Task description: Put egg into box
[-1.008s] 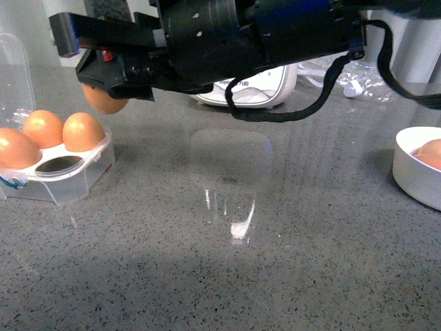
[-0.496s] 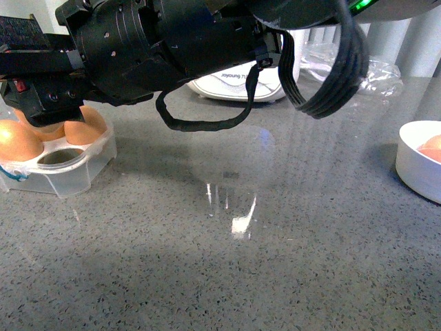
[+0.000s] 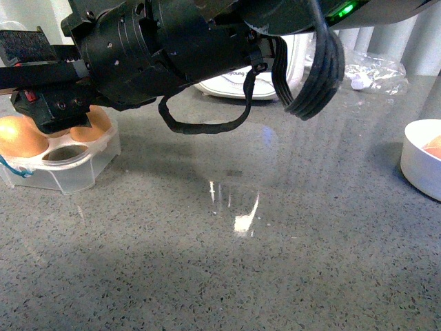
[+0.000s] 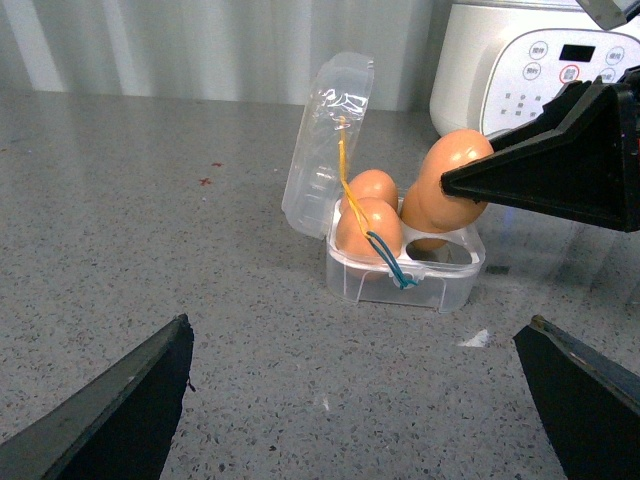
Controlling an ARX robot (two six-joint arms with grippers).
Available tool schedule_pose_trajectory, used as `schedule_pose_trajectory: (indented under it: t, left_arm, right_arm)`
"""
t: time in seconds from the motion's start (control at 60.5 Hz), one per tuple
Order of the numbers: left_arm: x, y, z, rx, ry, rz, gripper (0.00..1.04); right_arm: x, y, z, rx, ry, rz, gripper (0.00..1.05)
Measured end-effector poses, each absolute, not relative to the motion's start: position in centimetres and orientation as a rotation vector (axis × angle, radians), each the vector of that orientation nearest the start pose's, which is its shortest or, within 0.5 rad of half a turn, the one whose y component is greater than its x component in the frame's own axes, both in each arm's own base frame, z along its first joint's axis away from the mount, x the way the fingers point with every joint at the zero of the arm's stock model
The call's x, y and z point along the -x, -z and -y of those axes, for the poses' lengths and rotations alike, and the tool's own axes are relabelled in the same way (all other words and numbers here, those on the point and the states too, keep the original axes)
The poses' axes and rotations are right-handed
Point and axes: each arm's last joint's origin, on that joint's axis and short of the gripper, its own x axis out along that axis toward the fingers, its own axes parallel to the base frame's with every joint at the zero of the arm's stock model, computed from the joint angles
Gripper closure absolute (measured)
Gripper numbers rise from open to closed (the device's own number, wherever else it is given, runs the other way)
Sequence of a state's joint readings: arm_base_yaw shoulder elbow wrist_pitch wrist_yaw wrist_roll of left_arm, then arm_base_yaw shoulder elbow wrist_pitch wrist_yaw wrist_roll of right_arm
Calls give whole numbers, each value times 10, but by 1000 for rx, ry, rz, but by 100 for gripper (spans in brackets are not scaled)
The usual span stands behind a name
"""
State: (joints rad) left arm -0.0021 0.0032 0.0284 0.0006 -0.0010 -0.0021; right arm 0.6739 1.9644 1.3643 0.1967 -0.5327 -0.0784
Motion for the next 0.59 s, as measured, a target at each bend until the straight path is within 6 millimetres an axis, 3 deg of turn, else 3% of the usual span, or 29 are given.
schedule_pose_trajectory:
  t: [0.264, 0.38, 0.496, 0.595]
  left_arm:
    - [-96, -173, 0, 2, 1, 26, 7]
    - [-96, -173, 0, 2, 1, 26, 7]
    - [-96, -173, 0, 2, 1, 26, 7]
    - [-96, -173, 0, 2, 1, 26, 7]
  right_arm:
    - [-338, -221, -286, 98, -1200, -386, 21]
    - [-338, -220, -284, 98, -1197, -391, 22]
    - [-338, -221, -280, 98, -1195, -387, 10]
    - [-336, -227, -276, 96, -1191, -373, 7]
